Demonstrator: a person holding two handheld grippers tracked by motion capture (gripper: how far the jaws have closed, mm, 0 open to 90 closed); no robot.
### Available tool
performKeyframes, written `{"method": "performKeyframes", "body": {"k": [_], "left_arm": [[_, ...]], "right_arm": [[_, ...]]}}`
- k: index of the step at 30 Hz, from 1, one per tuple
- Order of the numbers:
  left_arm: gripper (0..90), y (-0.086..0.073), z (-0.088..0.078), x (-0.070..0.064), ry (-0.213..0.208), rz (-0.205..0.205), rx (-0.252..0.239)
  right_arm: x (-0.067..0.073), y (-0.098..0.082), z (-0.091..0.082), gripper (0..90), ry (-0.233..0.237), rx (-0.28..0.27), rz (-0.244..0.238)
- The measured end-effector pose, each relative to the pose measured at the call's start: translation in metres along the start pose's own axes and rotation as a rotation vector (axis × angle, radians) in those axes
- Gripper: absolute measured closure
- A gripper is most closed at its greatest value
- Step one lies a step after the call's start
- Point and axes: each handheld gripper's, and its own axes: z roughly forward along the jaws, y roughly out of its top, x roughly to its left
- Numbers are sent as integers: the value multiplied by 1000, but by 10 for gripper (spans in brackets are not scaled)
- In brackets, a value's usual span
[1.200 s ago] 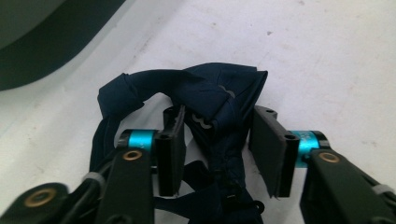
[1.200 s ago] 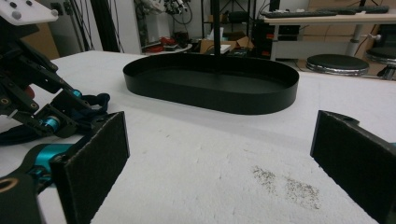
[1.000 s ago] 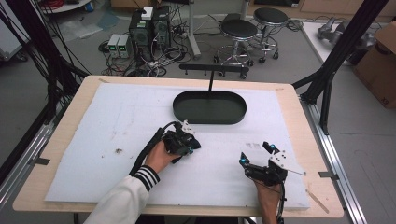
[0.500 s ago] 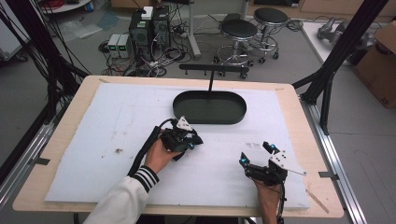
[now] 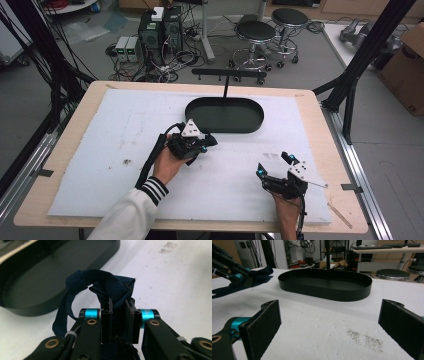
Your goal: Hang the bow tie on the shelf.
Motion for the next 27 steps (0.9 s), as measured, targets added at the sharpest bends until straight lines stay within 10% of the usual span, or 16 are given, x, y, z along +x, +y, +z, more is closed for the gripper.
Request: {"method": "performKeyframes", "body": {"k": [27], "left_arm": [[777,18,-28,19,57,43,-296]], "right_arm": [[0,0,0,34,-1,0,3]]}}
